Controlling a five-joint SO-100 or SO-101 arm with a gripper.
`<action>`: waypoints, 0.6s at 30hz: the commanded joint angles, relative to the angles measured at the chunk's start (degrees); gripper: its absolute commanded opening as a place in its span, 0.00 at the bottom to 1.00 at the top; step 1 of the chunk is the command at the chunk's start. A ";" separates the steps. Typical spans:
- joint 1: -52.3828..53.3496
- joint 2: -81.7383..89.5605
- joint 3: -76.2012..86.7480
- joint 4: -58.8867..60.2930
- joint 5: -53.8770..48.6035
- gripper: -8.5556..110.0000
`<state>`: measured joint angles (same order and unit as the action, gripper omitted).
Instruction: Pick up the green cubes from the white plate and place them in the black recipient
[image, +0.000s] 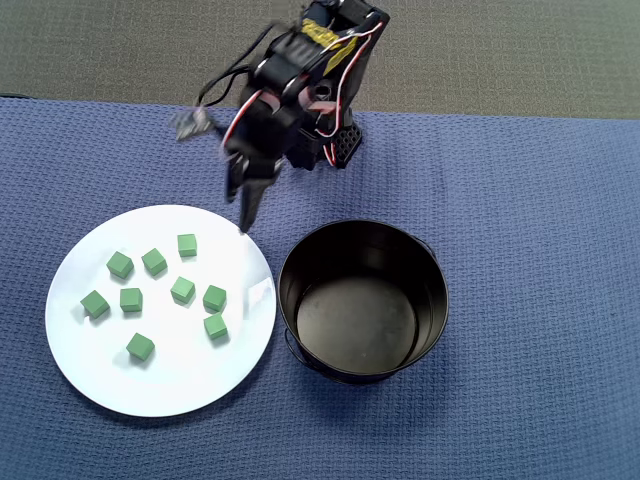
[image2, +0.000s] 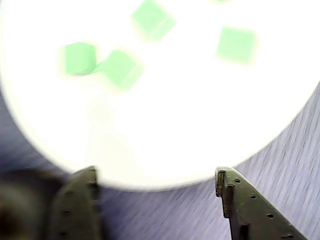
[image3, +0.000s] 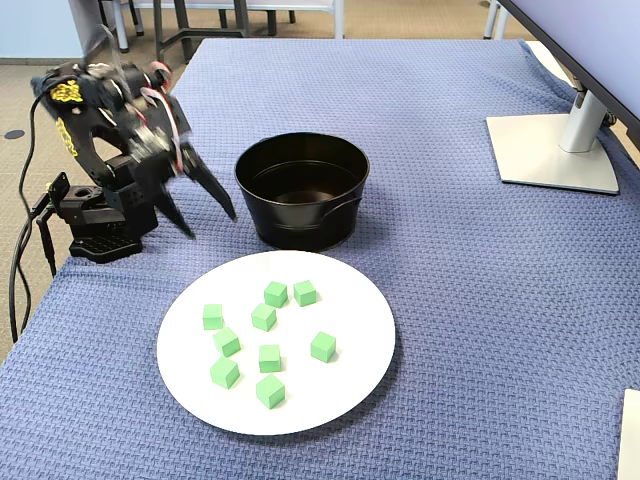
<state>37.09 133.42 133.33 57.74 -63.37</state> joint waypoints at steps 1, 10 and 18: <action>5.45 -11.69 -3.87 -13.36 -14.85 0.38; 8.79 -26.72 -6.06 -26.46 -23.20 0.36; 9.76 -29.36 -5.71 -26.81 -23.47 0.35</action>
<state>45.97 104.06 129.99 32.61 -87.36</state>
